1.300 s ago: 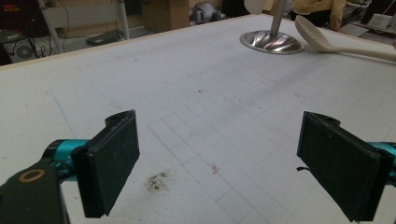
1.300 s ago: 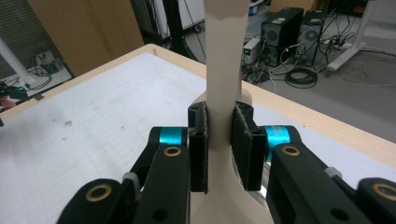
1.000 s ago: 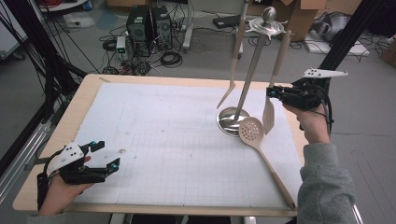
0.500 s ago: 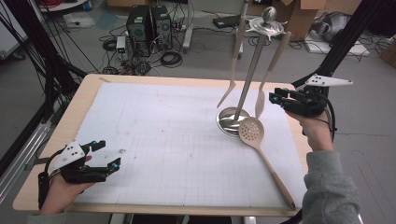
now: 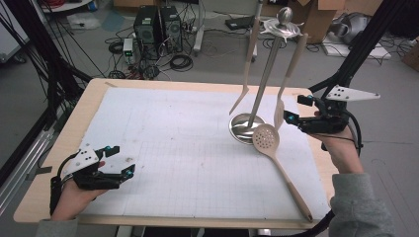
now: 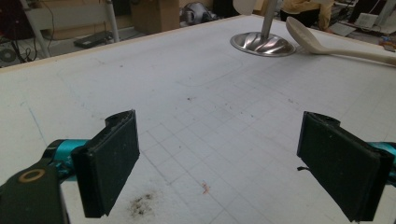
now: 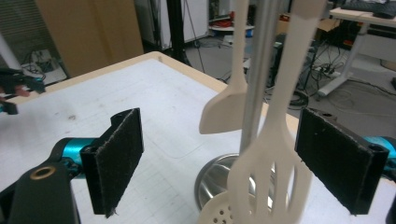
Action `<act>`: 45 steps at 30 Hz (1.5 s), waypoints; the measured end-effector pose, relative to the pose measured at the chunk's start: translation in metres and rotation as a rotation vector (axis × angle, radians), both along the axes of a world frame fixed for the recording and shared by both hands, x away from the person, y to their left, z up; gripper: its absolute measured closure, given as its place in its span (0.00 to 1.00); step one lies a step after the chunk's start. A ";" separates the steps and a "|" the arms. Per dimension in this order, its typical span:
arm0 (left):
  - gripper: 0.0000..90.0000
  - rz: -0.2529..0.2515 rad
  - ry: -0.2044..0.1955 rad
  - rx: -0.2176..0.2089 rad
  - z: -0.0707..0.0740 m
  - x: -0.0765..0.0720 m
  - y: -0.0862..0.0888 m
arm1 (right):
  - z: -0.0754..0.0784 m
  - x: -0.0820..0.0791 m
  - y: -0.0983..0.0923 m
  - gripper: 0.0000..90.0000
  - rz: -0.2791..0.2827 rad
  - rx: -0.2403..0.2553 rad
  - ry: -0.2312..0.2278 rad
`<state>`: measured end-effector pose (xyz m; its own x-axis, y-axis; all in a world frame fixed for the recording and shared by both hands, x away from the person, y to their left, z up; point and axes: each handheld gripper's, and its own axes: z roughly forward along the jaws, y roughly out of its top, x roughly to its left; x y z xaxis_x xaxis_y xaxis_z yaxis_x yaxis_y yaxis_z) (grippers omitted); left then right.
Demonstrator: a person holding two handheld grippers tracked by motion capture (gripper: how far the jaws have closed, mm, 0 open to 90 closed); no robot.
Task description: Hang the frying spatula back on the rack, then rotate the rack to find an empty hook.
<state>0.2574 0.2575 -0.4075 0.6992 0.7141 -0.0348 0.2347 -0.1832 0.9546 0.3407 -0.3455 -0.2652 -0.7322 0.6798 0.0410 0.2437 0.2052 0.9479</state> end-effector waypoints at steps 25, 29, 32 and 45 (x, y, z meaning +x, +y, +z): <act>0.15 -0.012 0.003 0.003 -0.001 0.003 -0.004 | 0.005 -0.009 -0.012 0.30 0.003 0.007 -0.010; 0.15 -0.014 0.007 -0.004 -0.002 0.002 -0.005 | 0.011 -0.010 -0.013 0.51 0.024 -0.013 -0.004; 0.15 -0.017 0.008 -0.006 -0.002 0.003 -0.005 | 0.017 -0.012 -0.012 0.68 0.044 -0.024 -0.016; 0.15 -0.007 0.012 -0.017 -0.002 -0.001 0.000 | 0.054 -0.011 -0.007 0.99 0.070 -0.050 -0.073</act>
<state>0.2568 0.2579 -0.4100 0.7034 0.7087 -0.0550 0.2450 -0.1690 0.9547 0.3299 -0.3520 -0.2113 -0.7776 0.6270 -0.0469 0.1579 0.2670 0.9507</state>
